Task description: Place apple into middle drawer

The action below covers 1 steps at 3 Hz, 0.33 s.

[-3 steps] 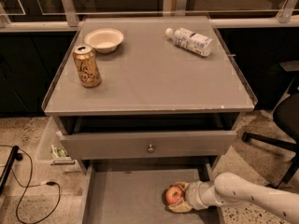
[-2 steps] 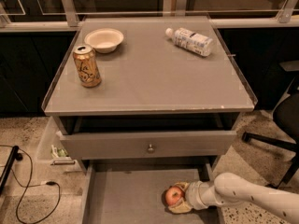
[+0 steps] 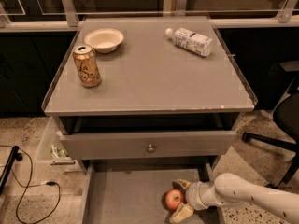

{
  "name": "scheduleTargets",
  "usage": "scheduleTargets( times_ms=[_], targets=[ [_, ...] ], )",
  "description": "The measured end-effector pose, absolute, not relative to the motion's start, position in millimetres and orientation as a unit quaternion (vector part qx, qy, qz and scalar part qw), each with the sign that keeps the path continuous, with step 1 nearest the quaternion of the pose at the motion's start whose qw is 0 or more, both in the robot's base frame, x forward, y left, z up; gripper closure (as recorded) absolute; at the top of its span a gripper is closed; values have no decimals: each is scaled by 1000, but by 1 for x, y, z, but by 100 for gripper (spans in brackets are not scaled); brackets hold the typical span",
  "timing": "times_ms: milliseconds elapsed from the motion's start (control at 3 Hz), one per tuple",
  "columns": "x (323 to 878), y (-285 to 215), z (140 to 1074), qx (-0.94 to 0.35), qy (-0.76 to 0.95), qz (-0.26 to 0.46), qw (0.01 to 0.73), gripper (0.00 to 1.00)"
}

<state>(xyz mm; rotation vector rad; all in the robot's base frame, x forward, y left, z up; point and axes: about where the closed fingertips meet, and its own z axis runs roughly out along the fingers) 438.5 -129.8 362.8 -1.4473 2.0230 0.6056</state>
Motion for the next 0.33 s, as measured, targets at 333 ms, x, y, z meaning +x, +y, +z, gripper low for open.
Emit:
scheduleTargets(
  times_ms=[333],
  targets=[
    [438,-130,363,-542,757,227,287,0]
  ],
)
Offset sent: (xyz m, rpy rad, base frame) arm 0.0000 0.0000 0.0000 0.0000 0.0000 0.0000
